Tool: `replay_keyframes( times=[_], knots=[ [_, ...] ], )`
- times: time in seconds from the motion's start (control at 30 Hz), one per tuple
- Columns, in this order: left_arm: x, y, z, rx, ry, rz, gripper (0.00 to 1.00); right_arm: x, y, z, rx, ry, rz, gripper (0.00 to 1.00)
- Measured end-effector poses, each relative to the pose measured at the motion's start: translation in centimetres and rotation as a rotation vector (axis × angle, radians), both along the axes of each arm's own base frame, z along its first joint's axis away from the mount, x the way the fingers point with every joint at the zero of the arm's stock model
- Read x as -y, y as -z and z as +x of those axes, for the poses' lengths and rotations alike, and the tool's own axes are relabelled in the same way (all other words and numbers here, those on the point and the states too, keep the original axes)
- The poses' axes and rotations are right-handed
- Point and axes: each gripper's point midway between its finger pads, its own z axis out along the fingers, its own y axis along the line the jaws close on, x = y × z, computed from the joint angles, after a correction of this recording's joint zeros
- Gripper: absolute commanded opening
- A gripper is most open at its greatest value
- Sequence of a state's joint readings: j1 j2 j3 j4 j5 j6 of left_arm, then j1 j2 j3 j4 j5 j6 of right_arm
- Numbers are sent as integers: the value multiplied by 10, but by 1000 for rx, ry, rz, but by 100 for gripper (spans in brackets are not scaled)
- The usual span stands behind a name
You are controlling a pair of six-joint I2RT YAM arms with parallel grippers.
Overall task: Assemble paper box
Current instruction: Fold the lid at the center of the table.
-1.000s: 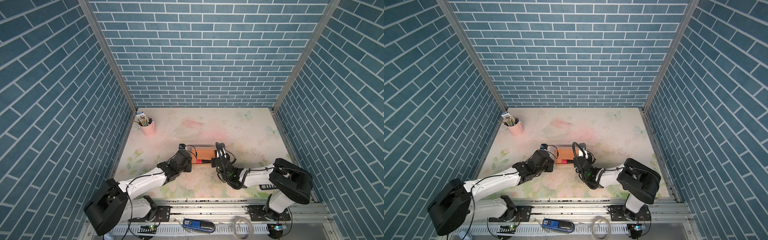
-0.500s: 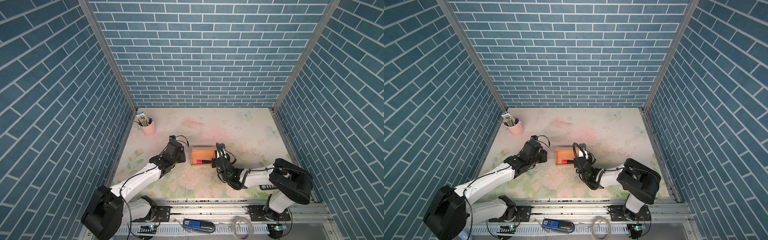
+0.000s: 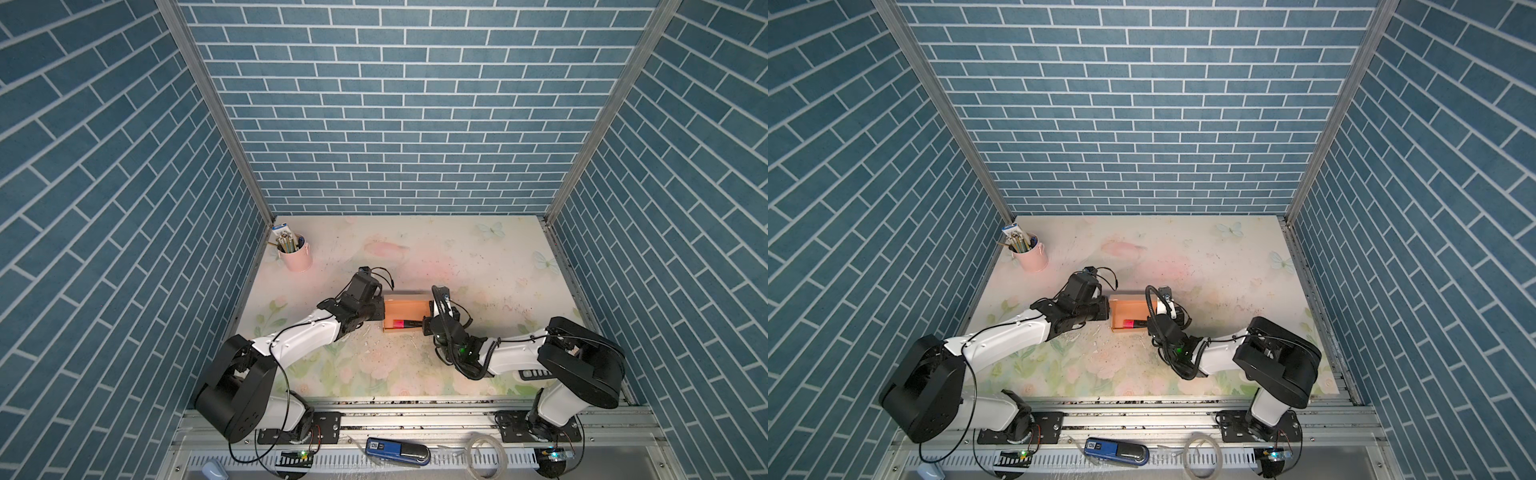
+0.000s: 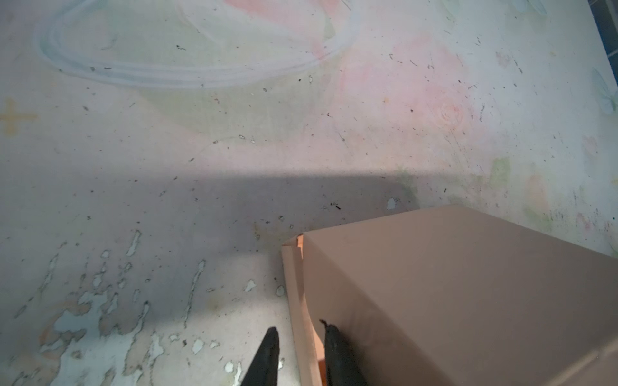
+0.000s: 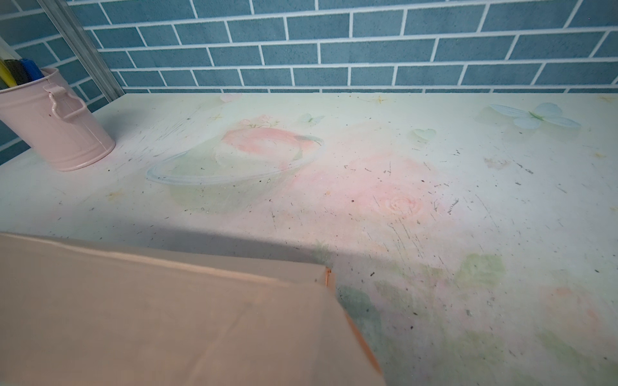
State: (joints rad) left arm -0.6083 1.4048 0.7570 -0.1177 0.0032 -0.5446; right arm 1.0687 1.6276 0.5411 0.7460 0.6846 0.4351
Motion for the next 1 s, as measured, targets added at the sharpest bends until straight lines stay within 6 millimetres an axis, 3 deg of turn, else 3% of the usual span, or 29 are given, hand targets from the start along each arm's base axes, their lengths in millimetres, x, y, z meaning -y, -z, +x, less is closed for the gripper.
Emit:
replay_keyframes(
  times=[0.27, 0.43, 0.7, 0.9, 1.0],
  knots=[
    [10, 6, -5, -6, 20, 3, 27, 6, 3, 0, 7, 8, -24, 0],
    [4, 15, -16, -19, 21, 6, 27, 5, 5, -4, 10, -13, -18, 0],
    [-20, 20, -36, -33, -9, 31, 27, 3, 8, -8, 19, -42, -25, 0],
    [-54, 1, -25, 0, -117, 16, 27, 3, 11, -12, 22, -64, -36, 0],
    [-57, -7, -20, 3, -131, 21, 27, 4, 14, -14, 19, -79, -40, 0]
  ],
)
